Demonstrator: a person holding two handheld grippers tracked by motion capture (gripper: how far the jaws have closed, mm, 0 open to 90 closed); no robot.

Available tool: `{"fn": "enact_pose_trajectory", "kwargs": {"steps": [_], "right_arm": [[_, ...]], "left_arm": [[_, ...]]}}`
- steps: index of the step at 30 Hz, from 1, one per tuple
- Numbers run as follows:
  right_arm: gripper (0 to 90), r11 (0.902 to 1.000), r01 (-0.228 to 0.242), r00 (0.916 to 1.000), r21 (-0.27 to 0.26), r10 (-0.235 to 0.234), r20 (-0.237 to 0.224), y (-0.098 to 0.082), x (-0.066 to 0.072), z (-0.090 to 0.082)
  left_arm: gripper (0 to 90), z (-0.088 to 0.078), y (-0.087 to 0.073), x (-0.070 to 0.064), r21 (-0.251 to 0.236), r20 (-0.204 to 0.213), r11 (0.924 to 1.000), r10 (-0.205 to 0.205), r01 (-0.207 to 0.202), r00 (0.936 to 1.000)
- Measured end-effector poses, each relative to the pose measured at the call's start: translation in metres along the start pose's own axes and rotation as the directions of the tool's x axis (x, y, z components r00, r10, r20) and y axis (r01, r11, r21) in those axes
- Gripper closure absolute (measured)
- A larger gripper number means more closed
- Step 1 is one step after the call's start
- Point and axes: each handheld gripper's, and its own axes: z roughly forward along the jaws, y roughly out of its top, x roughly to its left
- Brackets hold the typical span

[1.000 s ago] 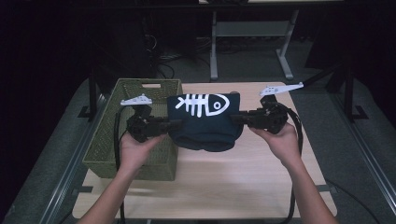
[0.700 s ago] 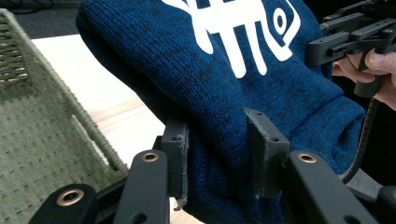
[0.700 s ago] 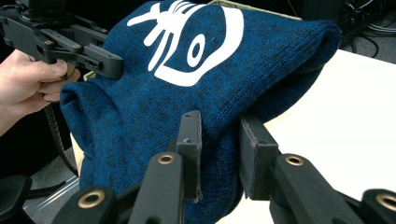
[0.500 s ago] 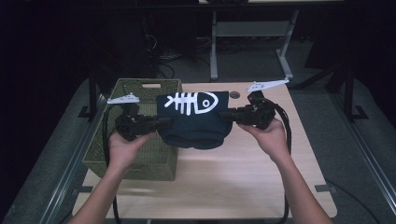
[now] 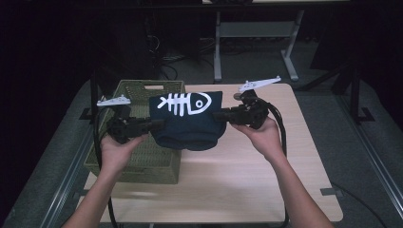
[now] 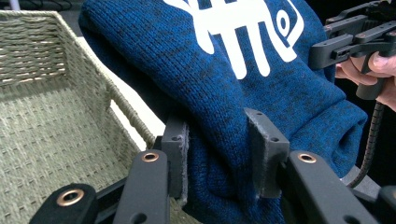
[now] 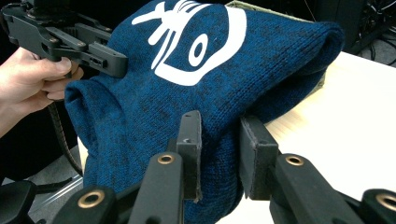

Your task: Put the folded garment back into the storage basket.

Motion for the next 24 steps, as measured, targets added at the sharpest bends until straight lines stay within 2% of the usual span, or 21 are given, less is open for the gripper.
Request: {"fn": "enact_pose_trajectory", "kwargs": {"steps": [13, 17, 24], "right_arm": [[71.9, 1.0000, -0.003, 0.9999, 0.008, 0.003, -0.013, 0.004, 0.006, 0.016], [71.9, 0.9999, 0.007, 0.9998, 0.007, -0.007, -0.020, 0.006, 0.008, 0.022], [71.9, 1.0000, -0.003, 0.9997, 0.003, 0.003, -0.025, 0.010, 0.010, 0.034]], "left_arm": [[63.5, -0.012, -0.007, 0.011, -0.010, -0.011, 0.9997, -0.022, 0.022, 0.9997], [63.5, -0.017, -0.008, 0.014, -0.014, -0.023, 0.9996, -0.027, 0.026, 0.9994], [63.5, -0.025, -0.010, 0.021, -0.018, -0.047, 0.9990, -0.041, 0.041, 0.9980]]}}
